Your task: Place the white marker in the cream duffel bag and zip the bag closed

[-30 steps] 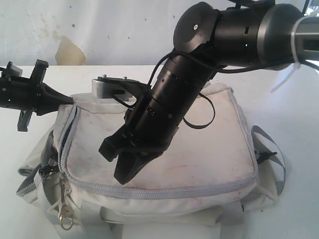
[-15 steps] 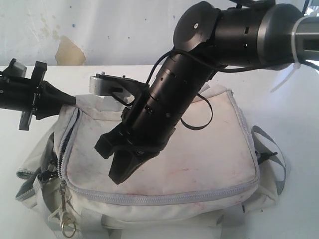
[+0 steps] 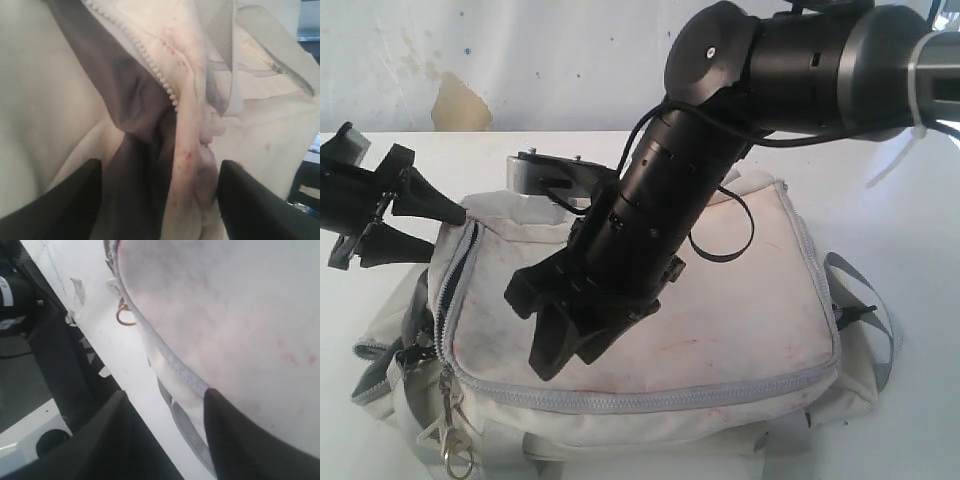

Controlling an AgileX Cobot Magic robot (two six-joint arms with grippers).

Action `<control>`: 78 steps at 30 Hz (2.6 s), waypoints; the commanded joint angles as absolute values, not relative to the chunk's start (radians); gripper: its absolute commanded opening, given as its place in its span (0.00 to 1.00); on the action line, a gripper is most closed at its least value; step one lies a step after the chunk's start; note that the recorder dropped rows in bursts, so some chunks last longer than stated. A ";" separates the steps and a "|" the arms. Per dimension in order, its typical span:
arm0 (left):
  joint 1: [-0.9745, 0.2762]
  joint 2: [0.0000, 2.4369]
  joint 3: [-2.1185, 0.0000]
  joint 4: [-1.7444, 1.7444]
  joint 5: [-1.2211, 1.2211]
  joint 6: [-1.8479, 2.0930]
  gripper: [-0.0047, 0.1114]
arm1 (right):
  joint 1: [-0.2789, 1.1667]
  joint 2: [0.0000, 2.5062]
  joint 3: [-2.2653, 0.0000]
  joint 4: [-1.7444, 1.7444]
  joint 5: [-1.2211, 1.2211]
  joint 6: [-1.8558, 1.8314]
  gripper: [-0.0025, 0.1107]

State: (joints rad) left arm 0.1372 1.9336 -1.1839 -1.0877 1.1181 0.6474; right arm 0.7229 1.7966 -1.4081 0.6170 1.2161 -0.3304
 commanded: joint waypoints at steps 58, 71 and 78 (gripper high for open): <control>0.138 1.676 -0.978 -1.031 1.019 0.581 0.65 | 1.165 1.981 -1.405 -0.062 0.581 0.635 0.28; 0.138 1.676 -0.978 -1.031 1.017 0.583 0.65 | 1.165 1.981 -1.405 -0.112 0.575 0.635 0.14; 0.138 1.676 -0.978 -1.031 1.017 0.587 0.65 | 1.165 1.977 -1.405 -0.105 0.577 0.657 0.18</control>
